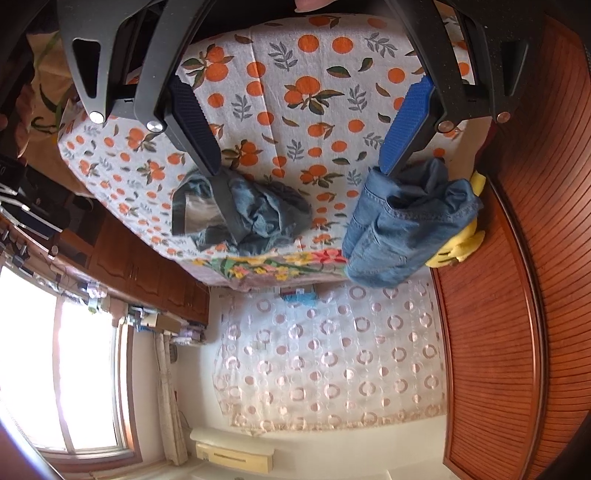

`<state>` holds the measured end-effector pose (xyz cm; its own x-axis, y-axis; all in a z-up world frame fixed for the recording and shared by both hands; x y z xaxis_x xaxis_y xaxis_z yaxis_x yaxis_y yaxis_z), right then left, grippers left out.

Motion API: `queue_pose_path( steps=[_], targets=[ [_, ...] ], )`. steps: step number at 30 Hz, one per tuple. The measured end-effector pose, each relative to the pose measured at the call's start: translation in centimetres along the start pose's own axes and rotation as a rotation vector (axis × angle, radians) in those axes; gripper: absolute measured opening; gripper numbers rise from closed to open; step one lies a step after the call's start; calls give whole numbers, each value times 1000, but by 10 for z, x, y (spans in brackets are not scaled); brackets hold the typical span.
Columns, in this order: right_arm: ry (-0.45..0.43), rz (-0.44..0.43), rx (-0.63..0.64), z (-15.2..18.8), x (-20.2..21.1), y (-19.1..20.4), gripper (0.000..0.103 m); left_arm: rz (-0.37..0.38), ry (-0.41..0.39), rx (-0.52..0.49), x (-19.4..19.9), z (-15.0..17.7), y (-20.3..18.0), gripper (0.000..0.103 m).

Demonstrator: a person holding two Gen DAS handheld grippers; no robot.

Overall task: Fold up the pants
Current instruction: 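Move both tools toward the crumpled grey-blue pants on the bed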

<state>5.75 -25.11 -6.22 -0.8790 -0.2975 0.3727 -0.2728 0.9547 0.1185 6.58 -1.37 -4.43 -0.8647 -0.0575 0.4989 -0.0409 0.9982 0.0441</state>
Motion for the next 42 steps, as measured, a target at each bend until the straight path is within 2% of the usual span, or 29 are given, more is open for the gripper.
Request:
queue_pose_path(
  steps=[13,18,22,27,32,40,42],
  targets=[
    [86,-18,49,3,-40,-20,103,52,140,-41,-81,36,-7,88],
    [108,-8,67,0,-59,-28,102,90,209,-104,-115,38,-19,88],
    [124,1,79,-8,-75,-36,101,85,245,-137,-137,34,-27,88],
    [136,-5,80,-21,-91,-44,101,150,296,-129,-155,26,-39,89],
    [136,4,105,-35,-102,-51,101,163,295,-168,-169,14,-48,89],
    [159,-13,133,-46,-133,-63,101,121,261,-240,-191,-6,-58,89],
    [173,-23,139,-48,-141,-65,97,127,265,-254,-198,-10,-62,89]
  ],
)
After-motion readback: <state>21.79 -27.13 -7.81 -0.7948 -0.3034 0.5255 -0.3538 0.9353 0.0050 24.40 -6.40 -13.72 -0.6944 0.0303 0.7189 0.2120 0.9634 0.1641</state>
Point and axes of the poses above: each gripper's, at about its wrist camera, not at the fingertips, and x roughly against the way its jaws point, y to its left, z to its underside, the point moved 5 cm from there along -x, roughly the way its jaws point, and after that the axes turned 4 degrees about -z, right-handed, at the moved point
